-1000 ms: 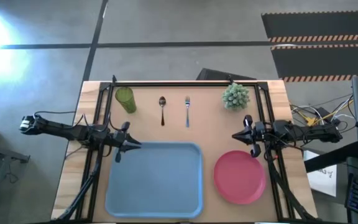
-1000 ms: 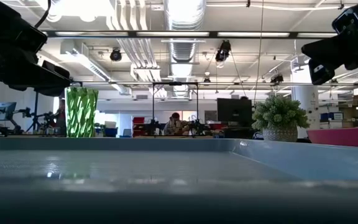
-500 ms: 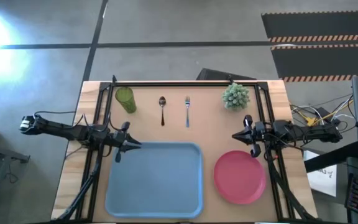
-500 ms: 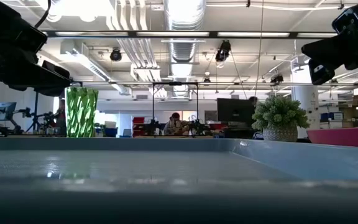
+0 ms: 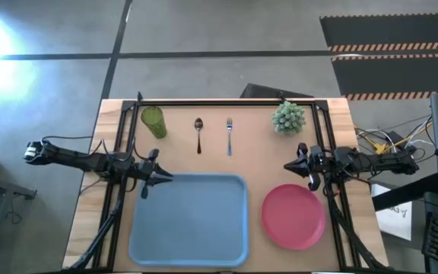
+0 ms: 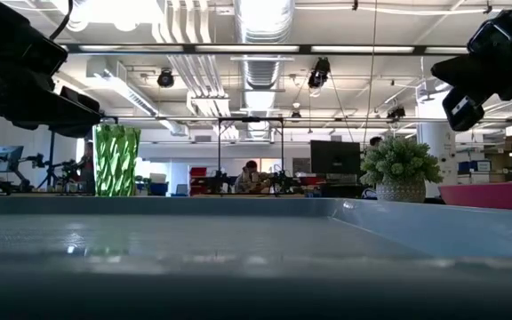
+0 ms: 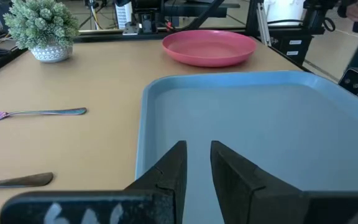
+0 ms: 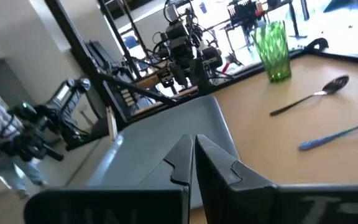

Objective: Pick and place plate/cup/fork/spoon on tray
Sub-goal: Put the pink plate on the blue serving tray

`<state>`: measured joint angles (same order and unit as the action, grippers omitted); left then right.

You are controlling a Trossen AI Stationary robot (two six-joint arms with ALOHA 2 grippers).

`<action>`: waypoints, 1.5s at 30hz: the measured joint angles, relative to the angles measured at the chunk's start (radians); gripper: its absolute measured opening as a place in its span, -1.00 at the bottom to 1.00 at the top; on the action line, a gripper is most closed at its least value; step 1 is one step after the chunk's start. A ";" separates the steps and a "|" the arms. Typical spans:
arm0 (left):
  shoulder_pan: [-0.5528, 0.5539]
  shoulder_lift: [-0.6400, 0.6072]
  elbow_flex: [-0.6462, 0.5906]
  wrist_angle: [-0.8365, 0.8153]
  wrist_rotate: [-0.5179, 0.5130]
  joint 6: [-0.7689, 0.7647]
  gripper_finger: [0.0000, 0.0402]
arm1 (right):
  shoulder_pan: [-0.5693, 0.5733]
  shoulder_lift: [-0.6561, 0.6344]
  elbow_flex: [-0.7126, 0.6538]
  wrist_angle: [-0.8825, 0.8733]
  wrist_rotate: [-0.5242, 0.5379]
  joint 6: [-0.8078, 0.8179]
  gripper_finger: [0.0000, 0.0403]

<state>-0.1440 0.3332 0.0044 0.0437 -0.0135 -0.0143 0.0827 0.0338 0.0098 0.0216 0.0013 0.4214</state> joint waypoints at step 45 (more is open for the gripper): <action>0.000 0.000 0.000 0.001 -0.081 0.418 -0.72 | 0.000 0.000 0.000 0.043 0.185 0.278 -0.96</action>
<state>-0.1436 0.3332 0.0044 0.0448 -0.0946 0.4036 0.0826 0.0334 0.0101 0.0650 0.1867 0.6991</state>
